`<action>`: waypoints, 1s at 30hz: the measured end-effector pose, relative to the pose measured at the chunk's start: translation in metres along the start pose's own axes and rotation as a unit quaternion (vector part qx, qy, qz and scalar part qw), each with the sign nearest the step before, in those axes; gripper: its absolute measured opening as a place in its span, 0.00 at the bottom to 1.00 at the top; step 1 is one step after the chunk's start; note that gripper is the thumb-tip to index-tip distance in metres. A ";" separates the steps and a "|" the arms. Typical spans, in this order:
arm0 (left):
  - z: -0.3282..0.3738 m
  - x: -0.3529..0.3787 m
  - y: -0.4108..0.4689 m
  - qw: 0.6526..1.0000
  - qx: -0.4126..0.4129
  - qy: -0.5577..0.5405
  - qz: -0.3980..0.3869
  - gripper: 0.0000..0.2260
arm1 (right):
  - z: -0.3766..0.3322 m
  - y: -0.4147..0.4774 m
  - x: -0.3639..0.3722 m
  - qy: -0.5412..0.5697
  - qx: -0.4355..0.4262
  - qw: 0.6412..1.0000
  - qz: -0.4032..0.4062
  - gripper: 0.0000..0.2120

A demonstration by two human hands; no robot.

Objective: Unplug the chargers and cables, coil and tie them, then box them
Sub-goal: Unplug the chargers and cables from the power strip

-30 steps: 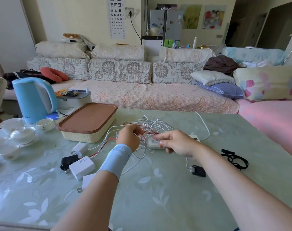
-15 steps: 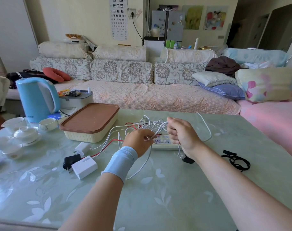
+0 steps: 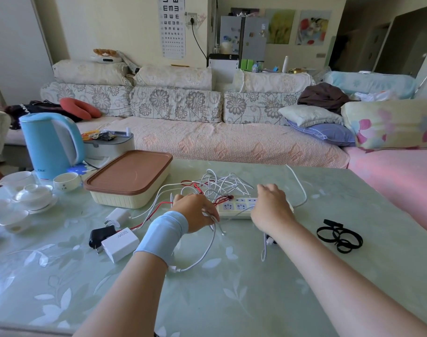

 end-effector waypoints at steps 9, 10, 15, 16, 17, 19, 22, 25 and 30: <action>-0.010 -0.016 -0.005 0.977 0.030 -0.186 0.095 0.11 | -0.065 -0.020 0.017 0.113 -0.244 0.962 -0.056 0.12; -0.013 -0.019 -0.006 0.978 0.033 -0.180 0.104 0.11 | -0.064 -0.017 0.015 0.116 -0.237 0.964 -0.043 0.08; -0.032 -0.031 -0.009 0.978 0.029 -0.175 0.112 0.10 | -0.045 -0.002 -0.006 0.242 -0.189 0.951 0.030 0.17; -0.038 -0.033 -0.009 0.982 0.020 -0.147 0.118 0.12 | -0.039 0.001 -0.011 0.277 -0.173 0.944 0.055 0.18; -0.045 -0.035 -0.009 0.986 0.005 -0.120 0.116 0.16 | -0.033 0.003 -0.016 0.312 -0.149 0.935 0.080 0.18; -0.054 -0.033 -0.011 0.995 -0.042 -0.049 0.079 0.22 | -0.019 0.006 -0.021 0.366 -0.101 0.918 0.116 0.16; -0.052 -0.027 -0.013 0.996 -0.075 0.010 0.043 0.26 | -0.013 0.005 -0.013 0.453 -0.077 0.885 0.071 0.15; -0.026 -0.035 -0.012 0.981 0.013 -0.111 0.156 0.26 | -0.022 0.002 -0.003 0.519 -0.094 0.849 -0.021 0.15; 0.010 -0.036 -0.013 0.949 0.108 -0.200 0.219 0.15 | -0.035 -0.005 -0.009 0.560 -0.104 0.812 -0.127 0.17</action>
Point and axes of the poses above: each hand's wrist, its own y-axis towards the middle knuckle, its own x-axis out of the palm, z = x × y, the point moved 6 cm from there along y, towards the middle knuckle, and after that the axes turned 13 degrees about -y, right-handed, at the moved point
